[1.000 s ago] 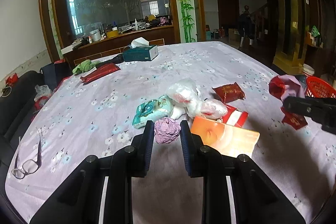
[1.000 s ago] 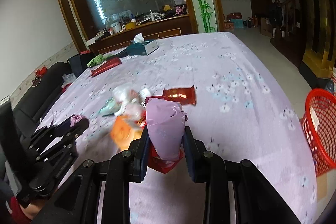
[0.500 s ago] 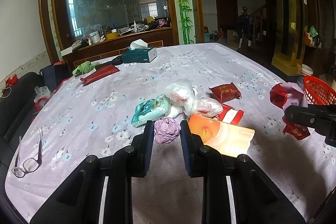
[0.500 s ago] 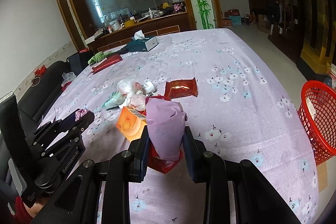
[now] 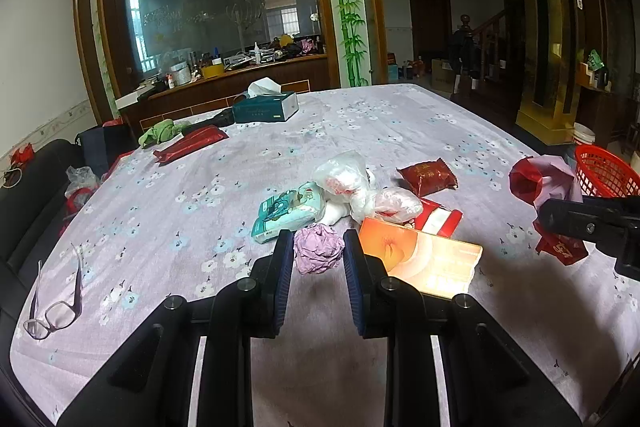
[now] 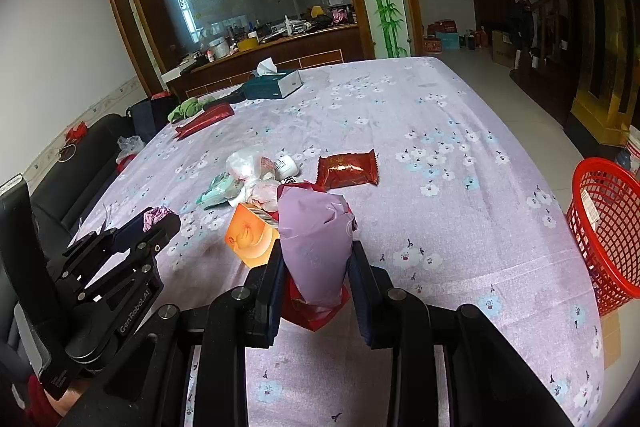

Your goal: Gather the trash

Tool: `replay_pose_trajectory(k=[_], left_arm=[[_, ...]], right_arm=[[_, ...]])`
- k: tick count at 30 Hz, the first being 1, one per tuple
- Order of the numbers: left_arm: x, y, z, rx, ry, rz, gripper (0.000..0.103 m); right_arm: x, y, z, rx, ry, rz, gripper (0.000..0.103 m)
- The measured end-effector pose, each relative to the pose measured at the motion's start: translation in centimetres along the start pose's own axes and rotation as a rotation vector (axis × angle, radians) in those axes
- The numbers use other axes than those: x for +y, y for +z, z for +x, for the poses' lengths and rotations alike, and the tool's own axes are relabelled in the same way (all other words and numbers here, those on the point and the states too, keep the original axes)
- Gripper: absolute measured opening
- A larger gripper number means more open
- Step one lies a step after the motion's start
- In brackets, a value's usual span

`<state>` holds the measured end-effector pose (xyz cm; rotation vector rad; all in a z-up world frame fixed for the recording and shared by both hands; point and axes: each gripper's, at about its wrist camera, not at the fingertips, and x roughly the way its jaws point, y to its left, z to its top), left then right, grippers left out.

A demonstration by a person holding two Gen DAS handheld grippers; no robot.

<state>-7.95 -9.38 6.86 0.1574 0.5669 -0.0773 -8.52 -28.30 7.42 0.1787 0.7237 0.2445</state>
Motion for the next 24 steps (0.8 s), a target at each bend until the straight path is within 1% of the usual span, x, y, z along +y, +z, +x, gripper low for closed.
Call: replay_pose_trajectory(k=[24], left_arm=[[-0.42,-0.07,-0.31,0.009,-0.023,0.0,0.024]], right_arm=[[0.11,-0.01,-0.05,0.001,0.005,-0.002,0.032]])
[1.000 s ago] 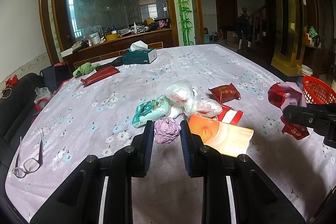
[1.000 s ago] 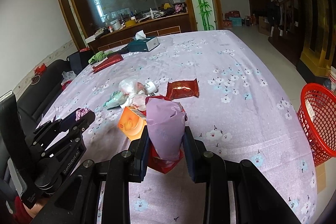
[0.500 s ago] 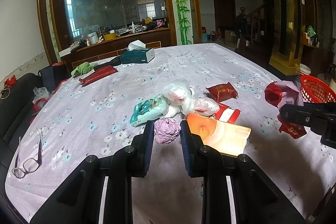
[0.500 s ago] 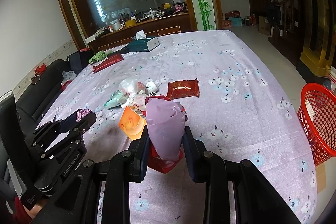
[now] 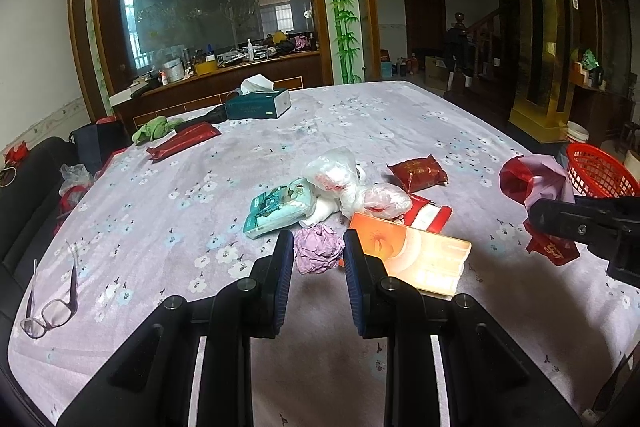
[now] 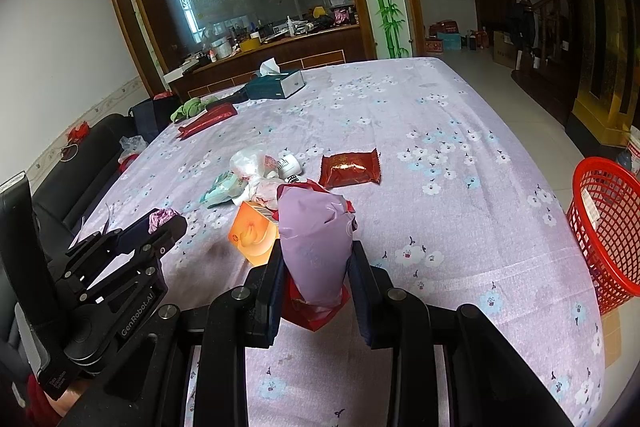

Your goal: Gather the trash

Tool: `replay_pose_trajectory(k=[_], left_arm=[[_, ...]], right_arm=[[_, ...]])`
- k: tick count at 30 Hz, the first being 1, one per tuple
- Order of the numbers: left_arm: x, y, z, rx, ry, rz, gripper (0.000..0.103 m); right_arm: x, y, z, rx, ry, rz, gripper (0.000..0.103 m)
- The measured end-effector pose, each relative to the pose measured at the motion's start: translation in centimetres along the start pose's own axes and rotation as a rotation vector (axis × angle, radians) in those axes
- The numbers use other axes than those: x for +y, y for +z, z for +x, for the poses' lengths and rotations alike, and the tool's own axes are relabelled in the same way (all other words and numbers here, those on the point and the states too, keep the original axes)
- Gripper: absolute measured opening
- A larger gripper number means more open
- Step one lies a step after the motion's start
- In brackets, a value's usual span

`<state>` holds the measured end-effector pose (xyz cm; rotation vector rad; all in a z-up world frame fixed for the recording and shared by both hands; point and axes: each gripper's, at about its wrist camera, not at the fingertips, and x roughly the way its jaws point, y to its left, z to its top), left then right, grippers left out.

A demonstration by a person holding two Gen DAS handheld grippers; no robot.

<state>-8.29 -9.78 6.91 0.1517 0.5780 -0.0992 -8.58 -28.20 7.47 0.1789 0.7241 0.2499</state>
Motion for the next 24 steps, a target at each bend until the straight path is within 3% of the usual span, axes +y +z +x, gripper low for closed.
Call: replay_pose_trajectory(k=[24], left_arm=[[-0.81,-0.25,0.09,0.008,-0.01,0.01,0.024]], right_arm=[[-0.56,-0.09,-0.76,-0.005,0.017,0.022,0.032]])
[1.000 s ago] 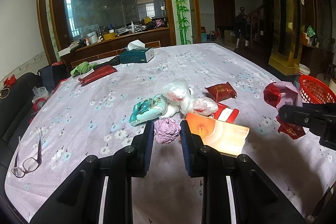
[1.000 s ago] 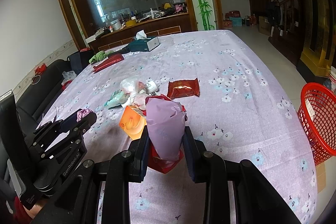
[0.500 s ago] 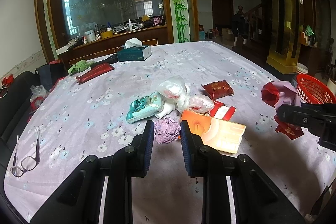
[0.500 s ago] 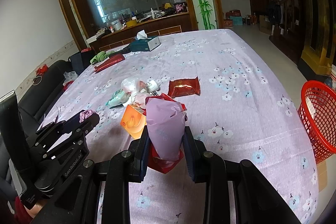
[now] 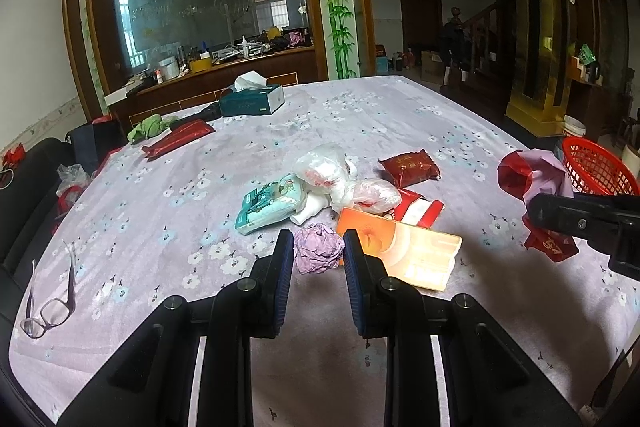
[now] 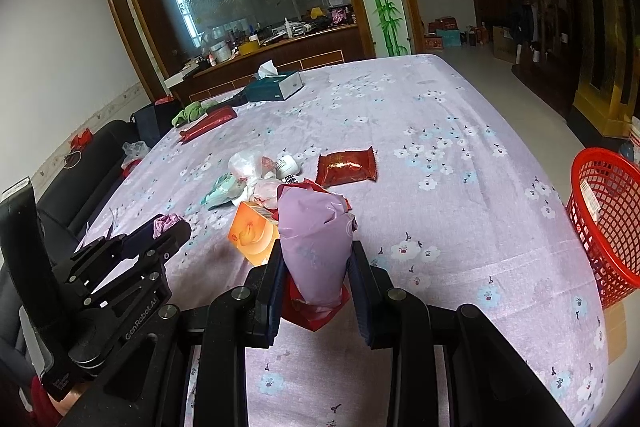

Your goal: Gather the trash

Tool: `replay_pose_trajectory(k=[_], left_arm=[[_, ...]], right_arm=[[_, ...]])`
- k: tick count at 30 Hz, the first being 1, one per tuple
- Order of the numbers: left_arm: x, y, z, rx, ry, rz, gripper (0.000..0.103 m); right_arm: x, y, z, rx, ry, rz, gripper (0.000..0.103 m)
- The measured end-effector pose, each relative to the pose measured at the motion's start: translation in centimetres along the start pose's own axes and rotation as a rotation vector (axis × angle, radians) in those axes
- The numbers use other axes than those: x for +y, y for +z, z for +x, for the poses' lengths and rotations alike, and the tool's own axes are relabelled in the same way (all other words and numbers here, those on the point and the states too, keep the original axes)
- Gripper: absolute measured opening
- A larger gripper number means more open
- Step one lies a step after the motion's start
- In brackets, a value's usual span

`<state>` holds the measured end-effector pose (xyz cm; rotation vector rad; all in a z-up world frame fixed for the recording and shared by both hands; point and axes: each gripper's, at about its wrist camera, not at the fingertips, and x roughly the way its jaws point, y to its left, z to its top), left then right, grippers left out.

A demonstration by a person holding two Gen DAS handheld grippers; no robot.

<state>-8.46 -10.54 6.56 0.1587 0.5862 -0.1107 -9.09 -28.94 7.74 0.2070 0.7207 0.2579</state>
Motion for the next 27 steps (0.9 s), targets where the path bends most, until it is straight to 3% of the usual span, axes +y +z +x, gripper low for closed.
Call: replay_pose_trajectory(k=[21,27], left_arm=[[-2.2,1.0,-1.6,-0.031,0.008,0.071,0.024],[-4.2,2.1,-1.8,-0.023,-0.086,0.096,0.024]], right_arm=[[-2.7,-0.3,-2.0,-0.048,0.012,0.057,0.032],[-5.5,-0.2,-4.0,-0.09,-0.009,0.118,0.032]])
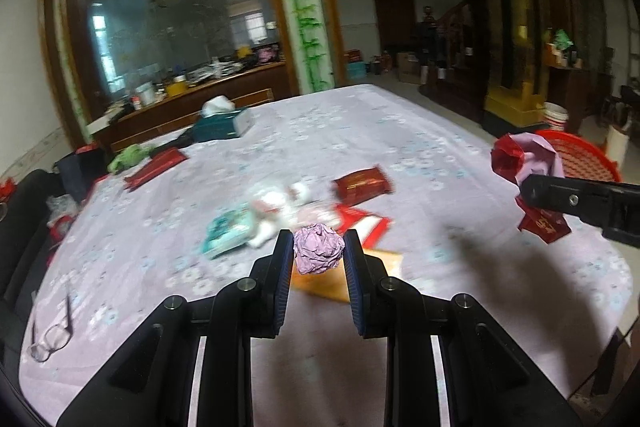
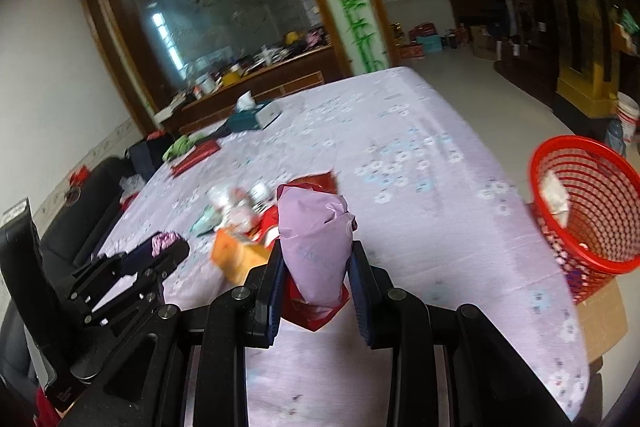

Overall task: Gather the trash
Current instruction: 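Carry tissue and pink bag to the red wastebasket and open both grippers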

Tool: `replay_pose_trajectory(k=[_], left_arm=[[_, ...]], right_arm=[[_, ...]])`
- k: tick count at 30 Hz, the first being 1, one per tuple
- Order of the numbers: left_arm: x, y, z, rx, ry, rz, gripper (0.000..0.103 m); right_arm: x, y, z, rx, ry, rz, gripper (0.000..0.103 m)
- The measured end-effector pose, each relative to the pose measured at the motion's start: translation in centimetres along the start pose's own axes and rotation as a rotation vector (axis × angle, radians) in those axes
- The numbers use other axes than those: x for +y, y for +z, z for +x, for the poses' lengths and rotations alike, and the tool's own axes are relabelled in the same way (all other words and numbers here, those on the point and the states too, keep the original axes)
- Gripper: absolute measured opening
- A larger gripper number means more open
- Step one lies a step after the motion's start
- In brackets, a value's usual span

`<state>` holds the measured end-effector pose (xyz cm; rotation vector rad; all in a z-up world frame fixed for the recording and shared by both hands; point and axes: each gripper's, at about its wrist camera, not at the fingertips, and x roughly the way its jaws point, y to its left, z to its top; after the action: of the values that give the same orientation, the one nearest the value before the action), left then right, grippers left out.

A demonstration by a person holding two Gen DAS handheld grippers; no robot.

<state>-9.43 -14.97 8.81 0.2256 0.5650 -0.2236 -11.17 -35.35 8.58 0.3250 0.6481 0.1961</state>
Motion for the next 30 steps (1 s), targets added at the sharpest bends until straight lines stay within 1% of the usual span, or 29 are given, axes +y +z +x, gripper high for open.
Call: replay_pose_trajectory(k=[3,5,7,9,14,17,20,23,25,26,27,28,30], left_arm=[[-1.7,1.1,0.3,0.009,-0.081,0.015,0.024],[-3.2,2.1,0.6,0.026,-0.155,0.023,0.024],[-5.1,3.3,1.0,0.04,-0.229,0.035,0.024],[-6.8,4.3,1.4,0.051,-0.278,0.047,0.024],[-12.8,7.4,3.1,0.098,-0.449,0.069,0.024],[-16.3,8.8,4.5,0.136,-0.537,0.068,0.024],[-19.6,10.2,5.8,0.159,-0.6,0.063,0.024],[-23.0,11.1,7.2,0.166,-0.633,0.078,0.024],[-25.0,11.6,8.1,0.168,-0.664,0.086,0.025],[-25.7,11.7,8.5,0.166,-0.675,0.089,0.027],[-26.4,11.9,9.0,0.173,-0.679,0.092,0.041],[-27.0,12.0,9.7,0.19,-0.672,0.084,0.055],[-26.6,11.9,10.1,0.198,-0.678,0.052,0.056]], right_arm=[[-2.7,0.6,-1.9,-0.042,-0.034,0.051,0.032],[-4.8,1.0,-3.2,-0.072,-0.064,0.087,0.032],[-7.0,1.3,-4.5,-0.098,-0.099,0.127,0.032],[-9.8,1.7,-5.9,-0.127,-0.142,0.175,0.032],[-15.8,2.6,-8.2,-0.163,-0.21,0.271,0.032],[-18.7,3.2,-8.8,-0.166,-0.228,0.317,0.032],[-21.1,4.0,-8.8,-0.167,-0.244,0.349,0.032],[-23.3,4.7,-8.3,-0.16,-0.248,0.388,0.033],[-24.6,5.0,-7.8,-0.15,-0.26,0.409,0.035],[-25.3,5.2,-7.5,-0.154,-0.275,0.418,0.036],[-25.9,5.3,-7.2,-0.15,-0.3,0.424,0.042],[-26.5,5.3,-7.0,-0.14,-0.311,0.43,0.045],[-27.1,5.1,-7.0,-0.138,-0.305,0.454,0.047]])
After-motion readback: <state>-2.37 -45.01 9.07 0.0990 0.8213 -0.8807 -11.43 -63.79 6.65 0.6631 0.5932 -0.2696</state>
